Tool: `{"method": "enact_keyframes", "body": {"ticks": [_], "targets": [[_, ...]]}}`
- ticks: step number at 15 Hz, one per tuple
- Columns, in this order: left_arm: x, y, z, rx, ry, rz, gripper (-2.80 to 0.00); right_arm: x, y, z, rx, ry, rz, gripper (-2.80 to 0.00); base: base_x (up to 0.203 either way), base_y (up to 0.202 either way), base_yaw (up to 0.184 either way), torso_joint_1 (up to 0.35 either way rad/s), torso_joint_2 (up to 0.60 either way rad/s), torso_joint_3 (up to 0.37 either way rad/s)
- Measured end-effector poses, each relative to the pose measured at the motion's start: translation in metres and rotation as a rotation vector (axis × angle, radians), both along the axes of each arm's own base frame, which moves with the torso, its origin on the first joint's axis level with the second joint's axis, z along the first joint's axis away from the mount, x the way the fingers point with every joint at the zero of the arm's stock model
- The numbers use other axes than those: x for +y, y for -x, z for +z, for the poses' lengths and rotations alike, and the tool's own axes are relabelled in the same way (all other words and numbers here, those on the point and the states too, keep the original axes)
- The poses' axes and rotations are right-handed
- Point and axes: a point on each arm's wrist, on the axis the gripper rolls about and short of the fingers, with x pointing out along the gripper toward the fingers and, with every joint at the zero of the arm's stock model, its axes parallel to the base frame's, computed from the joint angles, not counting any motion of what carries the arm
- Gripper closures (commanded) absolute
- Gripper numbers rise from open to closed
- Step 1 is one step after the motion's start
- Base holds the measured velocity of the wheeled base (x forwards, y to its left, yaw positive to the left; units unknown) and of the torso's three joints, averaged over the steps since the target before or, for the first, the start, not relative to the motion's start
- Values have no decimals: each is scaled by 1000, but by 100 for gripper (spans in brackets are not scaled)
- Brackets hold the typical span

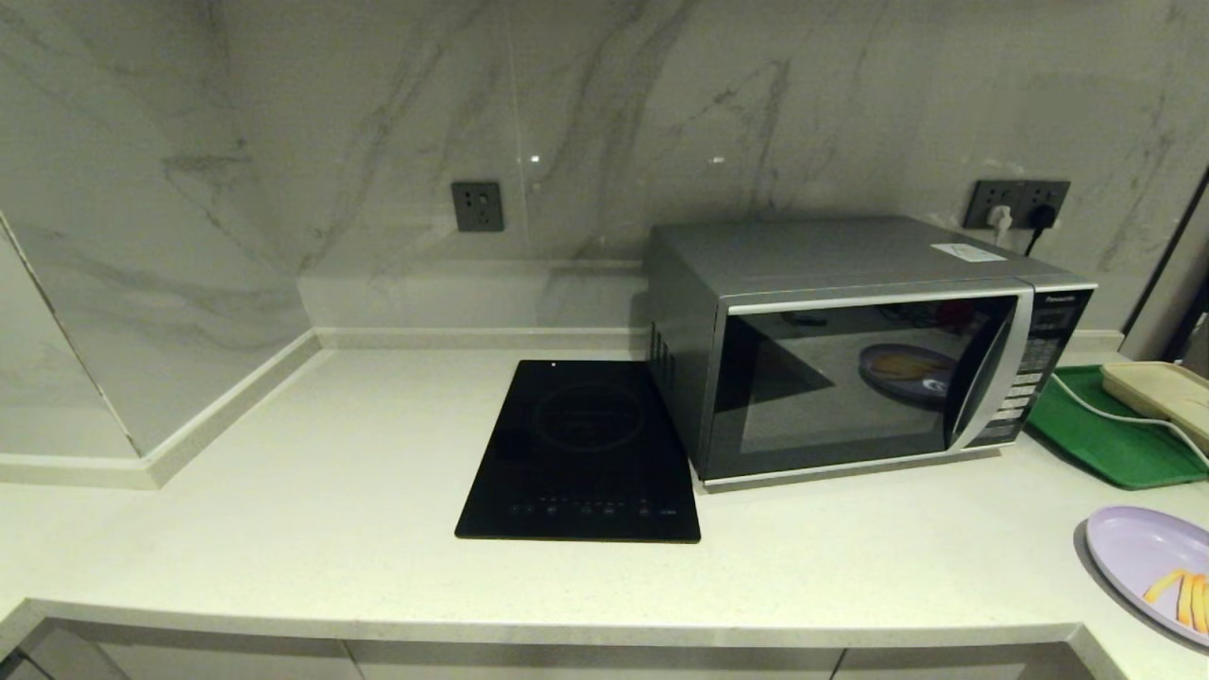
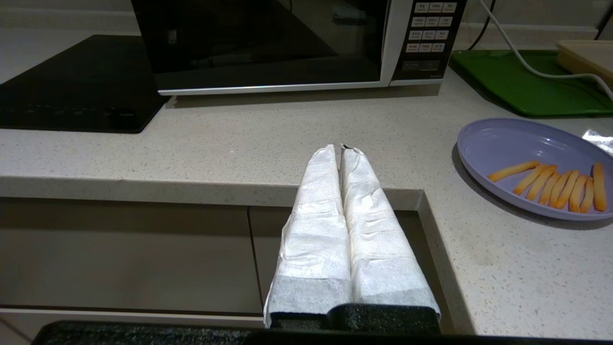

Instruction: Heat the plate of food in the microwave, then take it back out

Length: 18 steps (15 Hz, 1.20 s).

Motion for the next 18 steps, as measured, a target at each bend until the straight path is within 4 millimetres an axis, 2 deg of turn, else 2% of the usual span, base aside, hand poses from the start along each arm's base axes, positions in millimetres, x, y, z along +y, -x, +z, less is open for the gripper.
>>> {"method": "enact_keyframes", "body": {"ticks": [15,18], "targets": [[0,0,0,0,0,0,0,0,0,0,1,2,0,0,0,0,0,0,0,0],[0,0,0,0,0,0,0,0,0,0,3,-46,-12,0,0,0,0,0,0,0]]}}
